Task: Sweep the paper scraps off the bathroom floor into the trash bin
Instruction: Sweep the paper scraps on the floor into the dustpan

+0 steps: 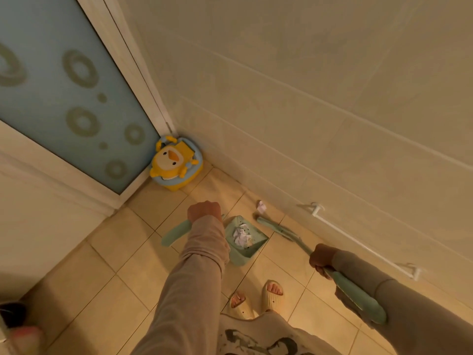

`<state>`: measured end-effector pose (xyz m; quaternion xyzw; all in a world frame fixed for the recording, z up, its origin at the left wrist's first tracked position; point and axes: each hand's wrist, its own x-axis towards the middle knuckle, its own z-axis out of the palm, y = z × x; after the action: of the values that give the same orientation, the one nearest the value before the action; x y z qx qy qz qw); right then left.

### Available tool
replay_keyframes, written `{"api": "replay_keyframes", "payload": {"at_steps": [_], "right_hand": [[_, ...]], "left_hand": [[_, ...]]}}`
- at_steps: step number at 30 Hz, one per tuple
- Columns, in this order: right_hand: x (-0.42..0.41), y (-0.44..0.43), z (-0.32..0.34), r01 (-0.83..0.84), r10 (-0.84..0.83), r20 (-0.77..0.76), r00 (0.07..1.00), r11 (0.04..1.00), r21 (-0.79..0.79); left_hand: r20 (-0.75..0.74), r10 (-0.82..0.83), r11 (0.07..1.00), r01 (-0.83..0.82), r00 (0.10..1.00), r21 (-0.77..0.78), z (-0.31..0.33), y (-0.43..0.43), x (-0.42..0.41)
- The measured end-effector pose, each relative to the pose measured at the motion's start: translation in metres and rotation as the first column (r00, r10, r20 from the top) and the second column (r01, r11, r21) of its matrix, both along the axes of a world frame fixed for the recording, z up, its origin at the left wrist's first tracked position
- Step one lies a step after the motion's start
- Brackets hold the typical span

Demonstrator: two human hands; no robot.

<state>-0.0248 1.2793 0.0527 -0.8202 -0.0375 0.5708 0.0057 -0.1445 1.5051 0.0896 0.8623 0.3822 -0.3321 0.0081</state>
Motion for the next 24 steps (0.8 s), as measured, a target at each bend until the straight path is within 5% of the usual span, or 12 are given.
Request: {"api": "replay_keyframes", "payload": {"at_steps": [7, 13, 19, 24], "right_hand": [[0.026, -0.016, 0.027, 0.167, -0.165, -0.125, 0.978, 0.986, 0.002], [0.046, -0.012, 0.039, 0.259, -0.254, -0.074, 0.964, 0.963, 0.07], [0.048, 0.018, 0.019, 0.084, -0.089, 0.038, 0.995, 0.988, 0.131], [0.04, 0.024, -0.006, 0.022, -0.021, -0.015, 1.0, 0.995, 0.097]], "left_hand": [[0.02, -0.028, 0.999, 0.027, 0.999, 0.03, 0.0, -0.002, 0.003], [0.048, -0.042, 0.999, 0.041, 0.998, 0.03, 0.002, -0.005, 0.013], [0.041, -0.03, 0.999, 0.029, 0.999, 0.029, 0.003, 0.001, 0.014], [0.054, -0.019, 0.999, 0.018, 0.998, 0.027, -0.001, 0.001, 0.013]]}}
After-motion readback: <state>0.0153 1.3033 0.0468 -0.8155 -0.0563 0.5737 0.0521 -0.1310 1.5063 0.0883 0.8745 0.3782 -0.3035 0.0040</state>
